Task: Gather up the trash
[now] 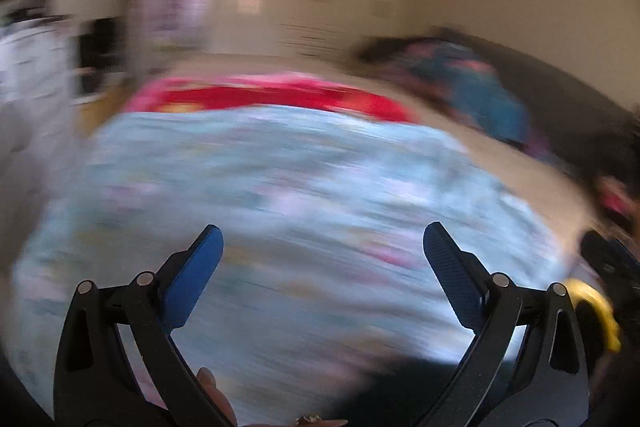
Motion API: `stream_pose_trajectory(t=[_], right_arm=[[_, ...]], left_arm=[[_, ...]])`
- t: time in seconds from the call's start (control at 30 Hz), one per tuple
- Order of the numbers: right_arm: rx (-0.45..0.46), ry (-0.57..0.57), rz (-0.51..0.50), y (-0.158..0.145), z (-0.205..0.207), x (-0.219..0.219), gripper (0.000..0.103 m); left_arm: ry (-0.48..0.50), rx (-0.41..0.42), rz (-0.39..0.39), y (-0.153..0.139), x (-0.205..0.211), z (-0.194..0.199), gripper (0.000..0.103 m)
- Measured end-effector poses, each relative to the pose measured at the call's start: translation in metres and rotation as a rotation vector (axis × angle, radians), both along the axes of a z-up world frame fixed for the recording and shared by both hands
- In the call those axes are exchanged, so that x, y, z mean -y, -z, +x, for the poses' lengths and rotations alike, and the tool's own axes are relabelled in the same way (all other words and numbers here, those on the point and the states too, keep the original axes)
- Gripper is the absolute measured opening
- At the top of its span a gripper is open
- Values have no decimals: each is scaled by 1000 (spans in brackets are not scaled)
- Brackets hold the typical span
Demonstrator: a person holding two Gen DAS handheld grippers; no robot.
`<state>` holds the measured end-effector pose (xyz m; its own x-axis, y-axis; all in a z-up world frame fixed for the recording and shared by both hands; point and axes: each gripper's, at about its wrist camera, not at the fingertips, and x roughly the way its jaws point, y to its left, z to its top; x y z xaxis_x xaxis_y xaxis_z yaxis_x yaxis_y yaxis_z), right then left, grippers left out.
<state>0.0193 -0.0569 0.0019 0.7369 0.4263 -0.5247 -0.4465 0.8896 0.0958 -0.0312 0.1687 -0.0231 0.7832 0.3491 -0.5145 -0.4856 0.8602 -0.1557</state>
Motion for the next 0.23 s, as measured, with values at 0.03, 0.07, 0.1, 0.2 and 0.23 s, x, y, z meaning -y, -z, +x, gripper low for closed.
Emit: stream_pose_trajectory(t=[0.03,0.07,0.1,0.2,0.23], right_arm=[[-53,-74,-45,9,7,-43,97],[-89,-137,-83,18,9,-80,97],[-116,-187,-107,26,9,-109,97],[-242,-335,-187,61,12,-212,97],[-268,-358,-194,71,11,-236,97]], left_arm=[[-93,-27,6,6,-36,-3,92],[-161,-55,5,13,-68,-6,92],[-226,-99,6,22,-98,-8,92],[-385,-218,-37,56,-187,-19,92],[-419,-265,-67,71,-214,-22,92]])
